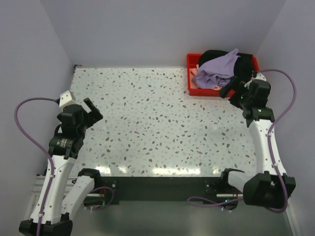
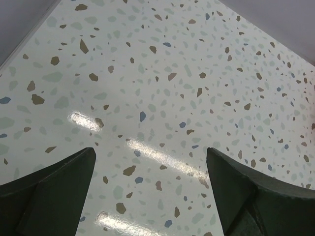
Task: Fold and stack the t-shirts
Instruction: Grab the tshirt from the pile
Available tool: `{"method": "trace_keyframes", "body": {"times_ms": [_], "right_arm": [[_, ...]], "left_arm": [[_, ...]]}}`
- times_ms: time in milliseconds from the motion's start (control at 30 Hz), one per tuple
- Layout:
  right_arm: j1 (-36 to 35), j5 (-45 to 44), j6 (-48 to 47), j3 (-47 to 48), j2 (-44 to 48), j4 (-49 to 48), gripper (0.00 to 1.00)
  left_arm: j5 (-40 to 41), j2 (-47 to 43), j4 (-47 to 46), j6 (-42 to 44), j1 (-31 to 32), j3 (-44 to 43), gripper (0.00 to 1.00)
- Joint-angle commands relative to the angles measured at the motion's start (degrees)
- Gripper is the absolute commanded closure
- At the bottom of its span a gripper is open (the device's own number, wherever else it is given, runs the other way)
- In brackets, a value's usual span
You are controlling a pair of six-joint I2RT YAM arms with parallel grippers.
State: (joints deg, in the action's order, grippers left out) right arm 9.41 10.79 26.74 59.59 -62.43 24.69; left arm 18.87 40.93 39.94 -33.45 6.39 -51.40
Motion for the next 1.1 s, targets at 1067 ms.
{"method": "trace_keyframes", "body": {"times_ms": [1067], "right_arm": [[-12.8, -30.6, 8.2, 38.9, -55.4, -16.4, 0.11]], "left_arm": [[4.3, 0.6, -0.6, -2.0, -0.3, 0.2, 0.0]]}}
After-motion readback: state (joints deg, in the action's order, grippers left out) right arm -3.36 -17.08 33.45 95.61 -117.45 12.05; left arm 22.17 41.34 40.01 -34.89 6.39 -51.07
